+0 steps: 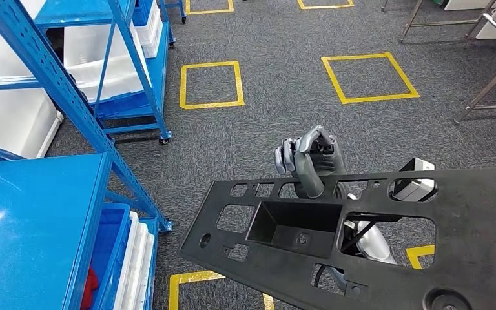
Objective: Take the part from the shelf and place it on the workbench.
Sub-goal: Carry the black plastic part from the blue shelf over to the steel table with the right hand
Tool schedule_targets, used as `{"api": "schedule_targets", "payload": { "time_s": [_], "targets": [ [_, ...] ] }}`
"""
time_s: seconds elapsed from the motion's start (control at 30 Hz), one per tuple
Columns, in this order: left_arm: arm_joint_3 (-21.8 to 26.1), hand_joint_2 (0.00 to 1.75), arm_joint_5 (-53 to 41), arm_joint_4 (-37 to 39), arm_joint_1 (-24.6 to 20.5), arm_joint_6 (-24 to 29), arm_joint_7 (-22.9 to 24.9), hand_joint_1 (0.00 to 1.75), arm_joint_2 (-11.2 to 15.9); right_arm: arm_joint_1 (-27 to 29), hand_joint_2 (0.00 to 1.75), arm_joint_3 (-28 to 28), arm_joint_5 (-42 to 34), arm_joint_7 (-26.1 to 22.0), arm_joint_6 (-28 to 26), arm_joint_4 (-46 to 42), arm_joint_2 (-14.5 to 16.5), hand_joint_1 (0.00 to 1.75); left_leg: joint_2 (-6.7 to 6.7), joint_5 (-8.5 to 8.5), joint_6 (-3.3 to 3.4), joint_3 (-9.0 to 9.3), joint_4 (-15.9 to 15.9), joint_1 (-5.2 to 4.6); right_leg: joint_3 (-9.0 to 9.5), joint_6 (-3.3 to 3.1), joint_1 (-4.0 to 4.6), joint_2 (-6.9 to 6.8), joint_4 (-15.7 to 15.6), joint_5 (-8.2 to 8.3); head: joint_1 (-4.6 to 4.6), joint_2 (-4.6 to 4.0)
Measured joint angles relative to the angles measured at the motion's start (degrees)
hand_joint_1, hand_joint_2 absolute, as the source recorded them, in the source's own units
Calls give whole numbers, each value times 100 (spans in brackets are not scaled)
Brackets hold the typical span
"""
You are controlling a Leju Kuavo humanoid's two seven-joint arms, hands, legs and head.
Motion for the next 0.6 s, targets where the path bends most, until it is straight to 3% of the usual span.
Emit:
{"api": "schedule_targets", "payload": {
  "time_s": [0.07, 0.13, 0.2, 0.3, 0.37, 0.47, 0.5, 0.53, 0.57, 0.6],
  "targets": [
    [0, 175, 9, 0, 10, 1, -3, 0, 0, 40, 175, 2, 52, -13, -5, 24, 2, 175, 0, 274, -2, 185, -392, 11, 16, 7, -4, 13, 6, -9, 0, 0],
    [0, 175, 9, 0, 39, 2, 4, 0, -1, 45, 175, 2, 96, -15, -15, 35, 6, 175, 6, 566, 4, 538, -1093, 23, 26, 42, 5, 36, 34, -38, 1, 0],
    [0, 175, 9, 0, 59, 3, 10, 0, -2, 46, 175, 2, 120, -16, -21, 47, 8, 175, -8, 690, 60, 762, -1539, 24, 13, 101, 25, 54, 72, -73, 2, 0],
    [0, 175, 3, 0, 58, 0, 11, 0, -6, 47, 175, 3, 127, -21, -3, 60, 8, 175, -41, 703, 180, 781, -1612, 5, 4, 197, 16, 54, 97, -99, 2, 0],
    [0, 175, 0, 0, 56, -1, 10, 0, -13, 46, 175, 3, 130, -31, 19, 60, 7, 175, -46, 724, 247, 789, -1642, 16, -92, 256, 2, 37, 340, -271, 2, 0],
    [0, 175, -1, 0, 53, 4, 9, 0, -27, 89, 175, 4, 140, -57, 42, 61, 6, 175, -73, 727, 292, 784, -1651, 3, -575, 312, -15, 22, 1364, -785, 2, 0],
    [0, 175, -1, 0, 51, 4, 9, 0, -31, 113, 175, 4, 145, -64, 51, 63, 4, 175, -97, 727, 294, 781, -1649, -4, -698, 319, -18, 21, 1612, -851, 2, 0],
    [0, 175, -1, 0, 48, 2, 9, 0, -31, 133, 175, 4, 151, -70, 61, 65, 2, 175, -130, 727, 294, 781, -1647, -6, -724, 320, -20, 22, 1657, -809, 2, 0],
    [0, 175, -1, 0, 44, 1, 9, 0, -31, 146, 175, 4, 157, -73, 68, 66, -2, 175, -168, 728, 291, 785, -1646, -5, -651, 317, -24, 26, 1505, -680, 2, 0],
    [0, 175, -1, 0, 39, -1, 9, 0, -31, 152, 175, 4, 161, -75, 73, 66, -6, 175, -211, 729, 284, 791, -1644, -3, -477, 313, -33, 60, 1154, -483, 2, 0]
  ]
}}
